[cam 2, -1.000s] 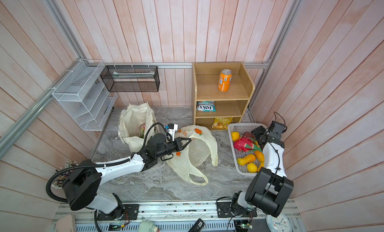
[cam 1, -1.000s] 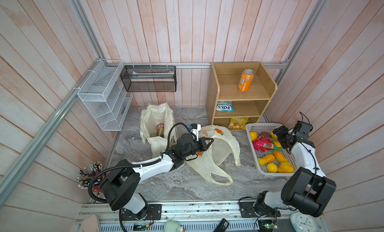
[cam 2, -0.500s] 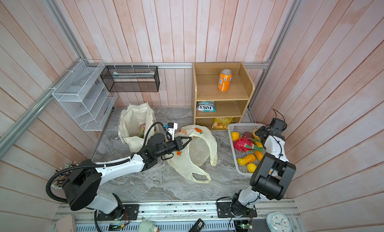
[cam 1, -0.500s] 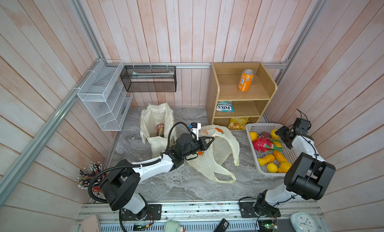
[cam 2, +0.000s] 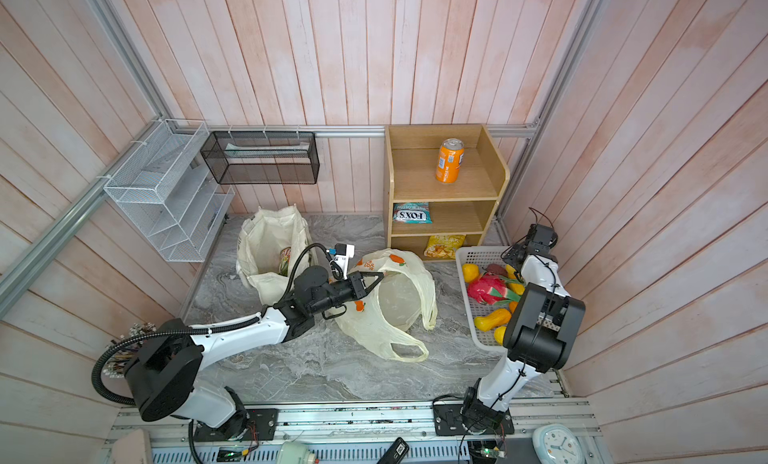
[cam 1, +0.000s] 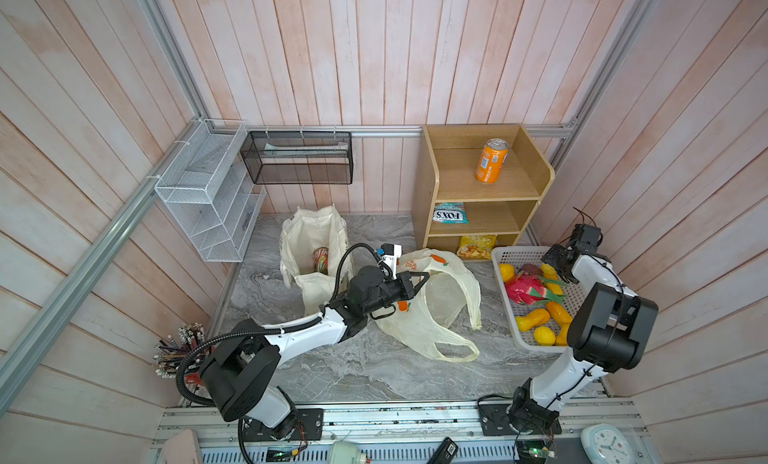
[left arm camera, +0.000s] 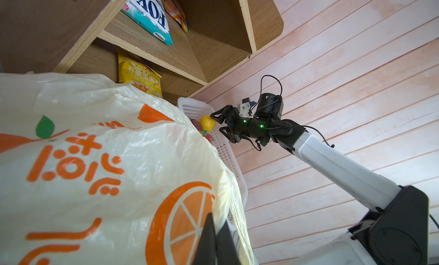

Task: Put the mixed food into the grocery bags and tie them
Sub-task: 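Lower the right gripper onto the yellow pear and close on it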

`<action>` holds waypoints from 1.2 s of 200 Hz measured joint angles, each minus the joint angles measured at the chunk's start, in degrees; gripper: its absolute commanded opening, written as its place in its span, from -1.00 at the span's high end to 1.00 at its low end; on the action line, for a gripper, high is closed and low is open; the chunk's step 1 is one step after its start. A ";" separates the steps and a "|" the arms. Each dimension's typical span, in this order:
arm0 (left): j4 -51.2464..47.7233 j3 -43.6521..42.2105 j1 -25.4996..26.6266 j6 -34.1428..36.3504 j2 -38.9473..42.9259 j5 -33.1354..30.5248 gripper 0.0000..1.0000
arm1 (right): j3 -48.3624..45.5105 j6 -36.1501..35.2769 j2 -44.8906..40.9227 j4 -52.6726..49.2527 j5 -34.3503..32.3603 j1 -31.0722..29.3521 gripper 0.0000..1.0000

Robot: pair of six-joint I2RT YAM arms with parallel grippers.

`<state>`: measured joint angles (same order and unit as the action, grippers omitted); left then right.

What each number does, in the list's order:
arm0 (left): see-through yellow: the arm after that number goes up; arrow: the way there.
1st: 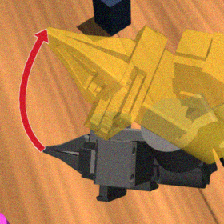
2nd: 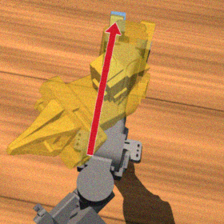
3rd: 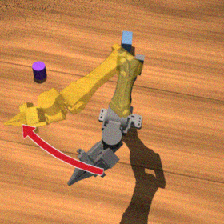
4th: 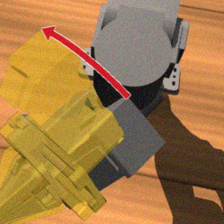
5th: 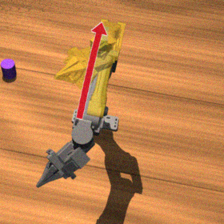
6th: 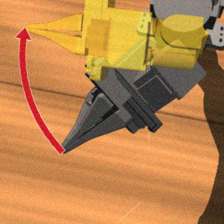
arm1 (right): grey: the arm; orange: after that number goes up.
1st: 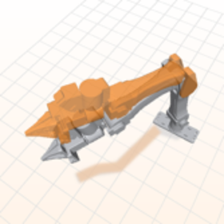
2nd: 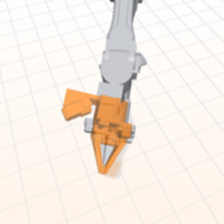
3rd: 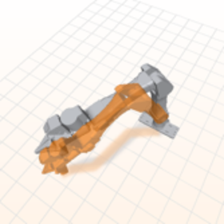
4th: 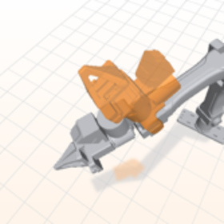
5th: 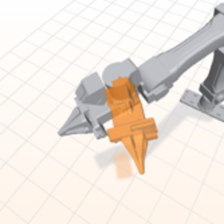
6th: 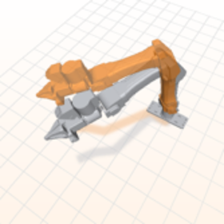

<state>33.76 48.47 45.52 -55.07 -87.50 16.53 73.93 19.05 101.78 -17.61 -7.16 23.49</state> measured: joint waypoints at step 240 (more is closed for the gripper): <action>0.81 -0.04 -0.35 -0.92 -1.66 1.03 1.00 | -6.91 4.48 -10.73 2.75 3.13 -1.97 0.13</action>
<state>34.57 48.42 45.17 -55.99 -89.17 17.56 67.02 23.53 91.05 -14.85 -4.03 21.52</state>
